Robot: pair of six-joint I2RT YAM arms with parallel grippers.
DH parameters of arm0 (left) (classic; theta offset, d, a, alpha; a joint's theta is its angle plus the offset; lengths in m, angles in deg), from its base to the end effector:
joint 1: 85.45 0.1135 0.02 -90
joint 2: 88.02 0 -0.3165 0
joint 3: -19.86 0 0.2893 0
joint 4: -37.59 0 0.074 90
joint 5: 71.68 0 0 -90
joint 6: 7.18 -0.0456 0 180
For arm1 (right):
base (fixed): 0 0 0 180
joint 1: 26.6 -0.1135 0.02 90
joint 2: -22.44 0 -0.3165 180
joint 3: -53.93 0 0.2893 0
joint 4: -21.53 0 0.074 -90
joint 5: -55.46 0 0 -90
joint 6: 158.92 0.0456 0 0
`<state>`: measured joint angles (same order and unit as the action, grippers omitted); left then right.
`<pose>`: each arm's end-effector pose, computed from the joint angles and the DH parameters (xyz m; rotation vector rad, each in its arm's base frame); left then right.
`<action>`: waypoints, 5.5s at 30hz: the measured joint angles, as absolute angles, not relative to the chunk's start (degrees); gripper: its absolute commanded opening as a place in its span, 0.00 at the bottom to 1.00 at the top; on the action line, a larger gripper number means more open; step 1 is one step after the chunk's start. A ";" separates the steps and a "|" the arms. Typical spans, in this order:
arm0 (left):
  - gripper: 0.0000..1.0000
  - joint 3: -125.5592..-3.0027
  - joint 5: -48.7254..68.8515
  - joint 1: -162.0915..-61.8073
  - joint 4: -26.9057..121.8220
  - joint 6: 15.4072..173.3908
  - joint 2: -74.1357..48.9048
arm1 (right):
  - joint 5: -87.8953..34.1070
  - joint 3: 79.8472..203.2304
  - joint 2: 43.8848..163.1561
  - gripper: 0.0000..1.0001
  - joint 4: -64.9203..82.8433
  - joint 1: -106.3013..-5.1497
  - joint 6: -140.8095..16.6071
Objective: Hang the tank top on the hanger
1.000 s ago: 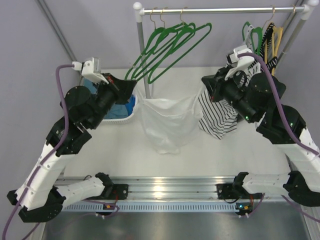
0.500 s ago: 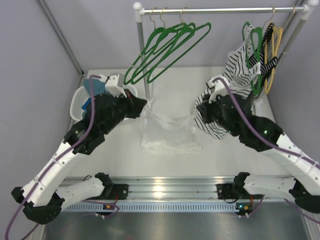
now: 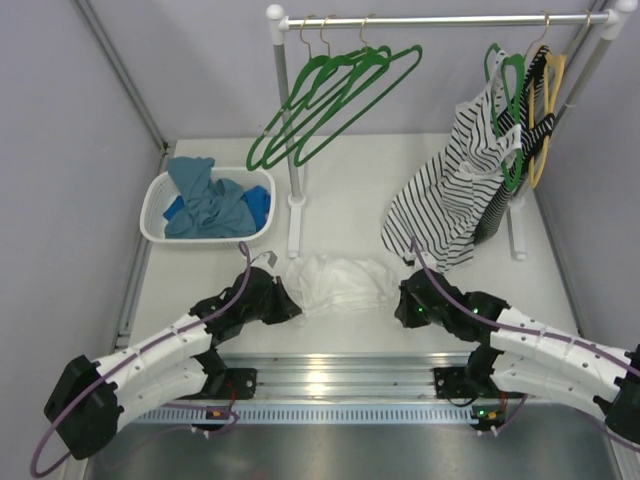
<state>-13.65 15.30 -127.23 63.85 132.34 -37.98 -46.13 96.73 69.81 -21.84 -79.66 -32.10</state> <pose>0.1340 -0.1229 0.1926 -0.1388 2.4742 -0.8200 0.1116 0.1332 0.2352 -0.2506 2.4306 0.4877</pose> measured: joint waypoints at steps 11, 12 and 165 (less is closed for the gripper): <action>0.10 -10.44 13.31 -128.23 59.98 135.70 -40.12 | -44.40 93.63 69.99 0.03 -19.61 -79.66 -26.26; 0.15 -10.37 13.37 -128.26 60.41 135.99 -40.82 | -44.49 93.35 69.81 0.05 -19.59 -79.66 -26.00; 0.40 -25.96 23.58 -128.34 80.04 128.27 -47.64 | -69.32 195.40 129.46 0.00 -27.79 -67.68 -61.04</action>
